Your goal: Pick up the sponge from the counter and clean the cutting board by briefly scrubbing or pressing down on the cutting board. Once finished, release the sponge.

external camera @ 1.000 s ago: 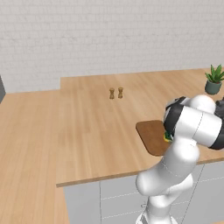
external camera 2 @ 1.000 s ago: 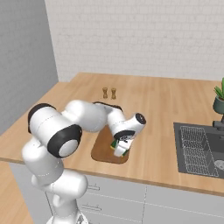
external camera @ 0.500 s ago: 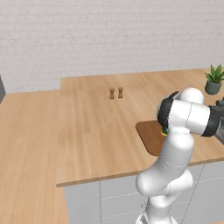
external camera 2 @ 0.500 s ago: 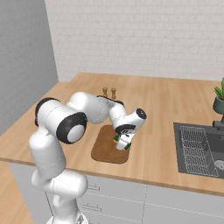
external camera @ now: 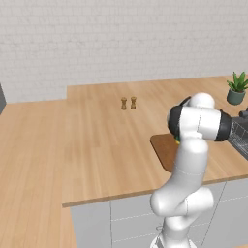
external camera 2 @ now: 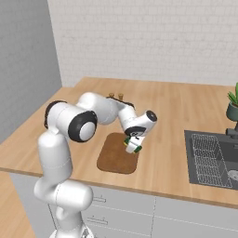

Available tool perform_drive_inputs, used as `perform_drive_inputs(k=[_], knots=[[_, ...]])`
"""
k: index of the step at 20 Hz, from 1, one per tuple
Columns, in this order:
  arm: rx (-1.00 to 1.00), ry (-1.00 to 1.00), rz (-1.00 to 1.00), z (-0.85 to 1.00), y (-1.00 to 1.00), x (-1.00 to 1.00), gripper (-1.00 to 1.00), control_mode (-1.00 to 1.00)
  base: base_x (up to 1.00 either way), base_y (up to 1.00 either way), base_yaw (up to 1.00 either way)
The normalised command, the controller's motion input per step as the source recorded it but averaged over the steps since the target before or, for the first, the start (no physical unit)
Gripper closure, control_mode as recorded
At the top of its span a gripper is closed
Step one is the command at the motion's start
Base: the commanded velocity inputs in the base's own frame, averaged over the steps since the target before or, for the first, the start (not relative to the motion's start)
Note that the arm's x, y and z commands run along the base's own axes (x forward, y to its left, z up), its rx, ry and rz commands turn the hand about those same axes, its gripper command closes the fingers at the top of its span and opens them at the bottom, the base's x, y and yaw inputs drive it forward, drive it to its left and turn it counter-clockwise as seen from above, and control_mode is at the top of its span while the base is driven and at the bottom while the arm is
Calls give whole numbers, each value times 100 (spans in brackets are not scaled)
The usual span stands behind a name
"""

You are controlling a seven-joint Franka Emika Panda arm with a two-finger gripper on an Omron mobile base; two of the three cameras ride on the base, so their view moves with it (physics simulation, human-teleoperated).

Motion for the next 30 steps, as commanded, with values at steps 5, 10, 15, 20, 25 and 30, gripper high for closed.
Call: perform_drive_inputs(k=[5, 10, 15, 20, 25, 30], knots=[[2, -7, 0, -20, 16, 41, 100, -100, 0, 0, 0], [2, -9, 0, -18, 41, 27, 100, -100, 0, 0, 0], [6, 0, 0, -12, 58, 8, 100, -100, 0, 0, 0], [5, 0, 0, -13, 68, 0, 100, -100, 0, 0, 0], [4, 0, 0, -18, 74, 0, 100, -100, 0, 0, 0], [7, 0, 0, -28, 73, 2, 100, -100, 0, 0, 0]])
